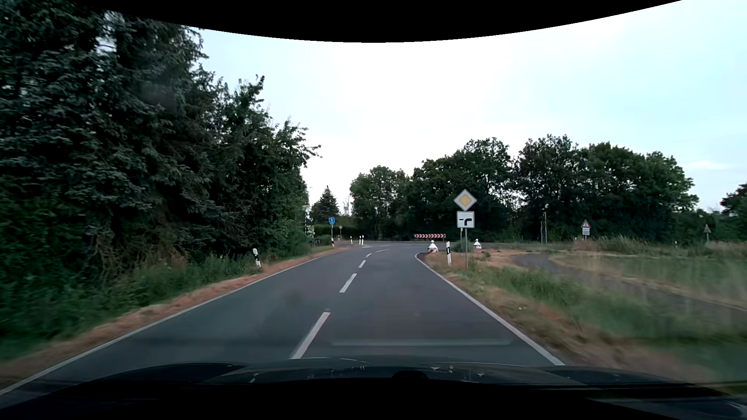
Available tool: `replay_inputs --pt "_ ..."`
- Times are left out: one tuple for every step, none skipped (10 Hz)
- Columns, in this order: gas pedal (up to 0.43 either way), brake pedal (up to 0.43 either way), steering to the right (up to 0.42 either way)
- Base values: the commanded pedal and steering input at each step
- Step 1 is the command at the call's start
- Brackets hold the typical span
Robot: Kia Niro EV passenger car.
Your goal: Follow the waypoints while adhering to traffic rules and regulations
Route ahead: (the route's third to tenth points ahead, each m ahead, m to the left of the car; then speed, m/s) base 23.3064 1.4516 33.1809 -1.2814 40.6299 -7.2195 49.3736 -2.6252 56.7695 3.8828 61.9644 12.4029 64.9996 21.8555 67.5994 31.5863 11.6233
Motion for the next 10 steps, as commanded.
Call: replay_inputs --pt "0.0 0.0 -0.003" --pt "0.0 0.0 -0.003" --pt "0.0 0.0 -0.002" --pt "0.0 0.0 -0.002" --pt "0.0 0.0 -0.002" --pt "0.0 0.0 -0.001" --pt "0.0 0.0 -0.001" --pt "0.0 0.0 0.0" --pt "0.0 0.006 -0.001" --pt "0.0 0.037 0.001"
